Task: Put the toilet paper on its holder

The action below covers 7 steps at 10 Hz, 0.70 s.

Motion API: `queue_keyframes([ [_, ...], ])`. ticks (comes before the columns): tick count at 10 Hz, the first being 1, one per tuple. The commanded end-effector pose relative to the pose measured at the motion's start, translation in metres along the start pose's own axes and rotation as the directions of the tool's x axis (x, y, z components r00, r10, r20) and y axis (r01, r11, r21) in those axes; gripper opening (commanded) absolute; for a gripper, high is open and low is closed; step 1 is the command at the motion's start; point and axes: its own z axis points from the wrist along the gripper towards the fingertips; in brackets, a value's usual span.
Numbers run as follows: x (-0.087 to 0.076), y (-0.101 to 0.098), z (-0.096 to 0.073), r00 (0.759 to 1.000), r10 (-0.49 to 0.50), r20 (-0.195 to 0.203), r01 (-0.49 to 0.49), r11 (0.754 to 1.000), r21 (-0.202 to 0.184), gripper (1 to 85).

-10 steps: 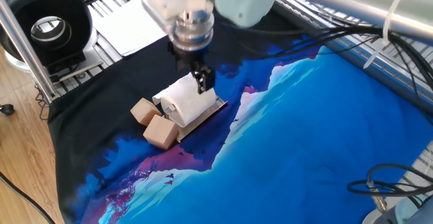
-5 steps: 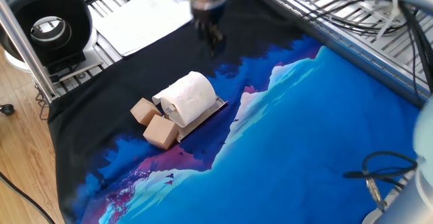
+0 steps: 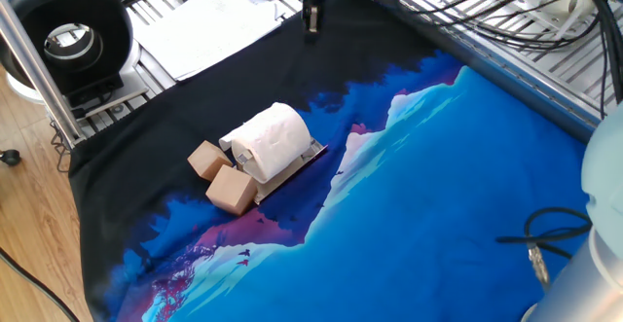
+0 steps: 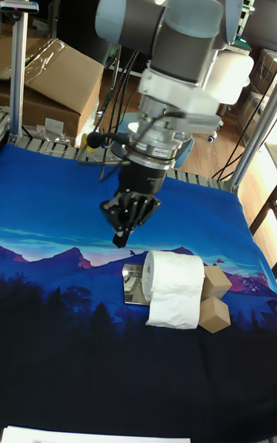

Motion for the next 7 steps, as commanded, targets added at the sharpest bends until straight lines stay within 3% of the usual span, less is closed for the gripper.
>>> queue_keyframes([
  [1,0.001,-0.008,0.014,0.911,0.407,0.058,-0.404,0.913,-0.065,1.7],
  [2,0.008,-0.021,0.017,0.912,0.405,0.056,-0.405,0.914,-0.013,1.7],
  [3,0.008,-0.021,0.017,0.906,0.421,0.049,-0.421,0.907,-0.01,1.7],
  [4,0.006,-0.014,0.018,0.895,0.444,0.04,-0.443,0.896,-0.036,1.7],
  [5,0.01,-0.018,0.02,0.903,0.428,0.029,-0.428,0.904,-0.013,1.7],
  [7,0.011,-0.023,0.026,0.911,0.413,0.012,-0.413,0.911,-0.006,1.7],
])
